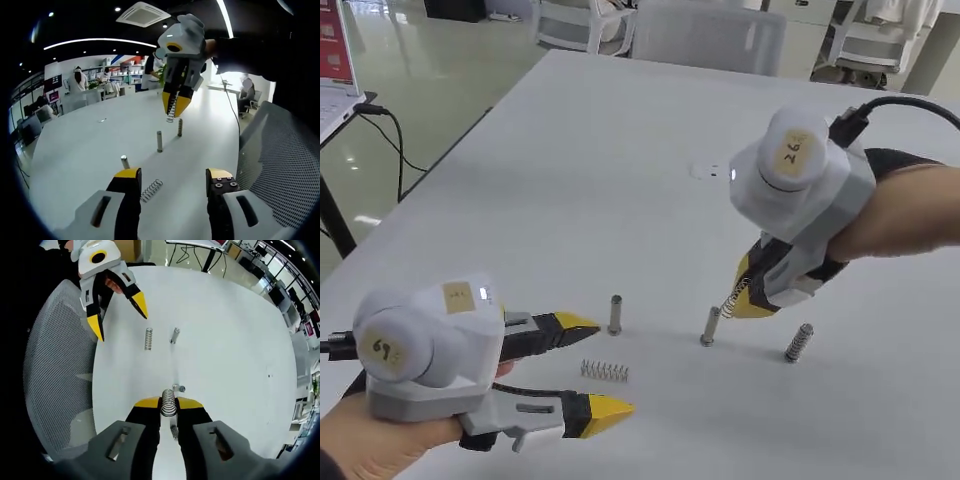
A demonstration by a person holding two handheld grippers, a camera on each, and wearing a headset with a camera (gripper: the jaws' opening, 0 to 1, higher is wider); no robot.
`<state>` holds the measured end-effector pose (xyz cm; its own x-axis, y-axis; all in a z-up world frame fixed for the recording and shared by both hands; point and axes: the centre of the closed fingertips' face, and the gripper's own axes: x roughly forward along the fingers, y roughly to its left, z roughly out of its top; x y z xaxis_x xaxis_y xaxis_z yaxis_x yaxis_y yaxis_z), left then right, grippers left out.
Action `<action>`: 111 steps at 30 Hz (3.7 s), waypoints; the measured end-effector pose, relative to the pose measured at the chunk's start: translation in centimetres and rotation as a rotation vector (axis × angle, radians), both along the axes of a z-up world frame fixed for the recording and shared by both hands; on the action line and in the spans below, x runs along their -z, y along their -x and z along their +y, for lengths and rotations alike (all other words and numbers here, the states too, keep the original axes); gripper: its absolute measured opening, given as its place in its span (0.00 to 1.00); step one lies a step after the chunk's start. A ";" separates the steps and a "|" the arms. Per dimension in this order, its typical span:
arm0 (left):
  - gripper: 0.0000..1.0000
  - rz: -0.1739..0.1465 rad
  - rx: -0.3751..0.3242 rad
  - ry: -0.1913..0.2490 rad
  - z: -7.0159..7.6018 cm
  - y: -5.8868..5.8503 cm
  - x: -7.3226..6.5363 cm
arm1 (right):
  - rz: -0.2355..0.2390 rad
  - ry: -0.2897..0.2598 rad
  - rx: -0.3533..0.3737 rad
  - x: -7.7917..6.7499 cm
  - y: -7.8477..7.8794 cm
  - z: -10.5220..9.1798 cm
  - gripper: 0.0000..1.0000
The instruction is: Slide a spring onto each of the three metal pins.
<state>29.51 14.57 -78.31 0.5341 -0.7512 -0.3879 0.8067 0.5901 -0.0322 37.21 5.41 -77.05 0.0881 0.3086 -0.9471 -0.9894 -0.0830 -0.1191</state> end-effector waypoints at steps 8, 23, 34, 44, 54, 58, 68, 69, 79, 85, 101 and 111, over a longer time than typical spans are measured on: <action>0.51 0.007 -0.021 0.001 0.5 0.1 0.3 | -0.010 0.019 -0.008 1.0 -1.0 0.5 0.13; 0.51 0.014 -0.047 0.001 1.2 0.2 0.5 | 0.013 0.059 -0.008 2.6 -2.1 0.8 0.13; 0.51 0.021 -0.054 0.005 1.6 0.0 0.7 | 0.025 0.074 -0.011 3.0 -2.2 0.8 0.13; 0.50 0.024 -0.055 0.005 1.6 0.1 0.7 | 0.040 0.109 -0.023 4.3 -1.9 0.8 0.13; 0.50 0.025 -0.060 0.006 1.5 -0.1 0.8 | 0.054 0.146 -0.022 6.2 -2.3 1.0 0.13; 0.50 0.027 -0.062 0.006 1.5 -0.1 0.9 | 0.069 0.157 -0.013 7.3 -2.5 1.0 0.13; 0.50 0.031 -0.070 0.007 1.7 0.0 1.0 | 0.085 0.167 0.001 8.8 -2.2 0.7 0.13; 0.50 0.031 -0.070 0.007 1.7 0.0 1.0 | 0.084 0.164 0.002 8.8 -2.2 0.8 0.13; 0.50 0.034 -0.072 0.009 1.7 -0.2 1.0 | 0.084 0.163 0.003 8.9 -2.3 0.9 0.13; 0.50 0.038 -0.073 0.007 1.8 -0.1 1.1 | 0.088 0.160 0.006 8.9 -2.2 0.7 0.17; 0.49 0.032 -0.075 0.003 1.9 -0.1 0.9 | 0.085 0.079 0.013 7.0 -1.9 1.9 0.27; 0.50 0.033 -0.075 -0.005 2.0 0.0 1.0 | 0.093 0.023 -0.031 5.8 0.0 4.7 0.27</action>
